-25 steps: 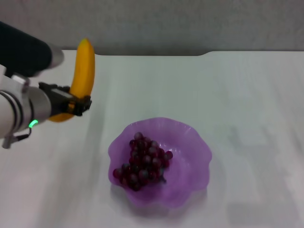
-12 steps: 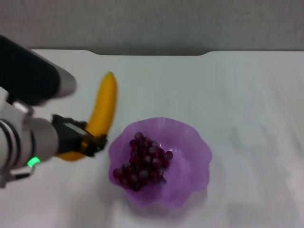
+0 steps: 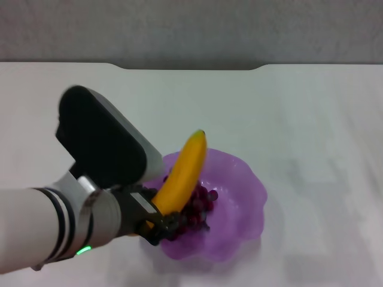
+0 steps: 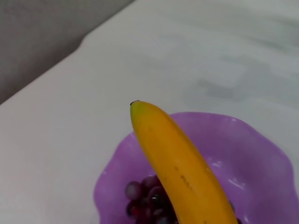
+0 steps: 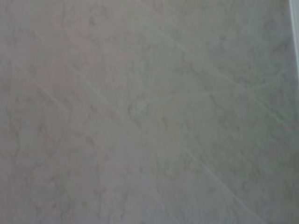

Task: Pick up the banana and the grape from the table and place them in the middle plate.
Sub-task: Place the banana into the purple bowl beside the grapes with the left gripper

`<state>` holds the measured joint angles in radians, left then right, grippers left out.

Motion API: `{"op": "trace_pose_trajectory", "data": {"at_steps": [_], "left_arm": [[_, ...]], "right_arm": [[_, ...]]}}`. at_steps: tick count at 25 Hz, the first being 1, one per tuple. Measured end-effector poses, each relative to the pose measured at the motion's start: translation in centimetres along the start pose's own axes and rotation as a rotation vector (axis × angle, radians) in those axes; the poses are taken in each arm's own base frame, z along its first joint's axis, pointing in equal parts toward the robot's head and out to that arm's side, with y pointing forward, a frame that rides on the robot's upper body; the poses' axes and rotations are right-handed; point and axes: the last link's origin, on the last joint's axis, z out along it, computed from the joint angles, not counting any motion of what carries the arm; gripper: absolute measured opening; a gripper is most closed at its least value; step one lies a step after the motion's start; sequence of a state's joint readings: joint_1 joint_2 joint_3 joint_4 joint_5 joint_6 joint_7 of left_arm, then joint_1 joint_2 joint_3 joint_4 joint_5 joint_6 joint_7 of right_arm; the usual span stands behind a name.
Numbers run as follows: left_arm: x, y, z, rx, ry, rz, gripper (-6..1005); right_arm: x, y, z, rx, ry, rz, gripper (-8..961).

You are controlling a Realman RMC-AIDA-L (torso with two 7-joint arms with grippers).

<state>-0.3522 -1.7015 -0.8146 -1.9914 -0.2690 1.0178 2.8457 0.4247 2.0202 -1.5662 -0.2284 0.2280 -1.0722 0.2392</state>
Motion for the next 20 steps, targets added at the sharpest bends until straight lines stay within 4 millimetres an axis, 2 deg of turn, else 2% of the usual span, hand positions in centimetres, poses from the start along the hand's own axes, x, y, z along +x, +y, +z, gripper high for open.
{"op": "trace_pose_trajectory", "data": {"at_steps": [13, 20], "left_arm": [[1.7, 2.6, 1.4, -0.02, 0.045, 0.176, 613], [2.2, 2.6, 2.5, 0.009, 0.022, 0.204, 627]], "right_arm": [[0.0, 0.2, 0.1, -0.006, -0.001, 0.001, 880], [-0.1, 0.3, 0.2, -0.009, -0.002, 0.003, 879]]}}
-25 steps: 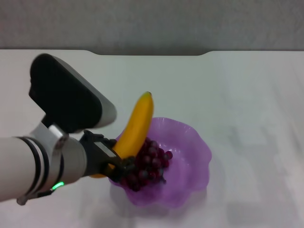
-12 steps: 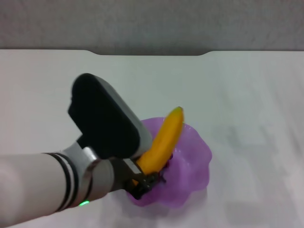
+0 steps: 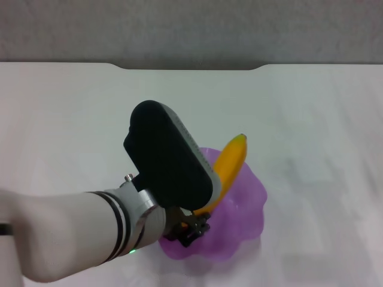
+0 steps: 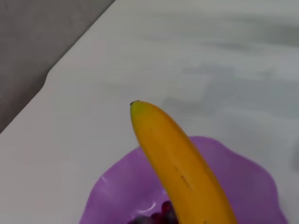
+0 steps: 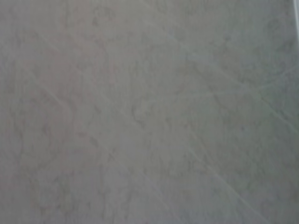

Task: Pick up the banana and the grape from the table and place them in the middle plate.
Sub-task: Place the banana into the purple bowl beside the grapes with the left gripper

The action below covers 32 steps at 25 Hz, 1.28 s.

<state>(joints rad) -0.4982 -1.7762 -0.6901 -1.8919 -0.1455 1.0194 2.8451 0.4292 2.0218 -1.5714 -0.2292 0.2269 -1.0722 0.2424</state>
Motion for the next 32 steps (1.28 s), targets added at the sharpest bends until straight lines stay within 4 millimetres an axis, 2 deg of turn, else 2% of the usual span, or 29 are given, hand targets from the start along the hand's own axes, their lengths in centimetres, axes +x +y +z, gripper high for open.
{"op": "trace_pose_trajectory", "data": {"at_steps": [17, 20, 23, 32], "left_arm": [[0.5, -0.1, 1.0, 0.075, -0.029, -0.012, 662], [0.5, -0.3, 1.0, 0.083, -0.022, -0.019, 774], [0.9, -0.4, 0.4, 0.11, 0.013, -0.015, 887], [2.8, -3.6, -2.9, 0.265, 0.224, -0.082, 891]], "right_arm": [[0.1, 0.1, 0.0, -0.007, 0.01, 0.006, 879], [0.2, 0.1, 0.0, -0.007, 0.011, 0.006, 879], [0.2, 0.1, 0.0, -0.007, 0.013, 0.006, 879], [0.2, 0.0, -0.1, -0.007, 0.011, 0.006, 880]]}}
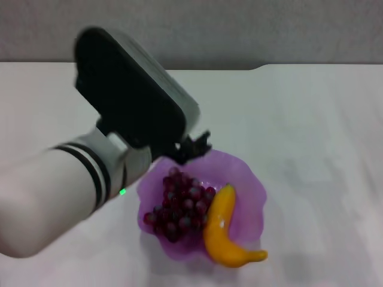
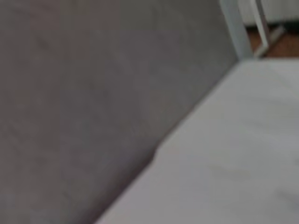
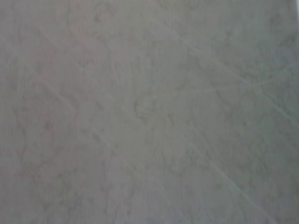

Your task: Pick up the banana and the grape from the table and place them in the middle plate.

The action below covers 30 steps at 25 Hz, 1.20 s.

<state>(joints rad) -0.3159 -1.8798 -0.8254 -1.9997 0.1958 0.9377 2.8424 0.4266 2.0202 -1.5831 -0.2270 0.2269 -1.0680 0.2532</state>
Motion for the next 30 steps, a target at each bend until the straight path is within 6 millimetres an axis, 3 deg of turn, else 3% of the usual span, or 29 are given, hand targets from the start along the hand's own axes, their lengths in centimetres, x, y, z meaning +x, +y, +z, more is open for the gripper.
{"op": "trace_pose_trajectory", "data": {"at_steps": [6, 12, 15, 18, 21, 23, 26, 30], "left_arm": [[0.9, -2.4, -0.3, 0.104, 0.15, -0.036, 891], [0.8, -7.4, -0.7, 0.286, 0.329, -0.142, 888], [0.2, -7.6, -0.1, 0.291, 0.347, -0.069, 886], [0.0, -6.5, 1.0, 0.254, 0.383, 0.019, 885], [0.5, -6.7, 0.5, 0.23, 0.45, -0.113, 885], [0.4, -7.9, -0.1, 0.227, 0.497, -0.223, 885], [-1.1, -9.7, 0.2, 0.253, 0.538, -0.264, 884], [-4.0, -12.0, 2.1, 0.28, 0.53, -0.292, 885]], "right_arm": [[0.0, 0.0, 0.0, 0.0, -0.001, 0.0, 880], [0.0, 0.1, 0.0, -0.003, -0.004, 0.001, 880], [0.0, 0.1, 0.0, -0.003, -0.004, 0.001, 879], [0.0, 0.1, 0.0, -0.003, -0.002, 0.001, 879], [0.0, 0.2, 0.0, -0.007, -0.002, 0.0, 878], [0.0, 0.3, 0.0, -0.011, 0.0, -0.002, 878], [0.0, 0.4, 0.1, -0.015, -0.002, -0.002, 878], [-0.2, 0.6, 0.3, -0.022, -0.006, -0.002, 877]]}}
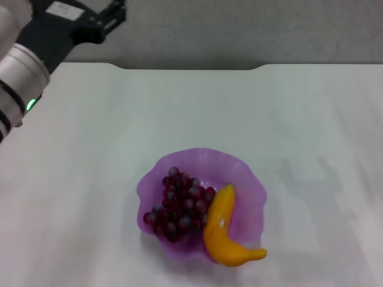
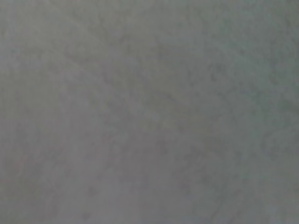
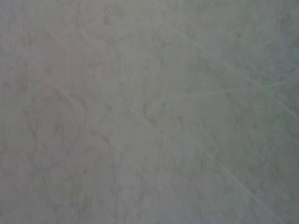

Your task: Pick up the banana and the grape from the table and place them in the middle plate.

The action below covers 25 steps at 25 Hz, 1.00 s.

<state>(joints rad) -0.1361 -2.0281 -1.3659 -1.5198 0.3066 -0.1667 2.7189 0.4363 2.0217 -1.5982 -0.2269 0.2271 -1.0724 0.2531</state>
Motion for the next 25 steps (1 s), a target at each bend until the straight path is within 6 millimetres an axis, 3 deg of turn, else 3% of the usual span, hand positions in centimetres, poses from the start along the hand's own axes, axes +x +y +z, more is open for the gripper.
{"op": "trace_pose_trajectory", "data": {"at_steps": [6, 10, 20, 25], "left_arm": [[-5.0, -4.0, -0.9, 0.021, 0.151, -0.165, 888], [-5.8, -4.5, -1.6, -0.02, 0.199, -0.183, 889], [-7.7, -6.0, -1.1, -0.031, 0.053, -0.176, 882], [-8.6, -6.1, -1.8, 0.014, 0.021, -0.105, 889]], "right_arm": [[-0.1, 0.2, 0.2, -0.009, -0.005, 0.001, 875], [-0.1, 0.3, 0.2, -0.011, -0.005, 0.0, 859], [-0.3, 0.5, 0.5, -0.019, -0.011, 0.0, 825], [-0.4, 0.5, 0.6, -0.014, -0.015, -0.004, 817]]}}
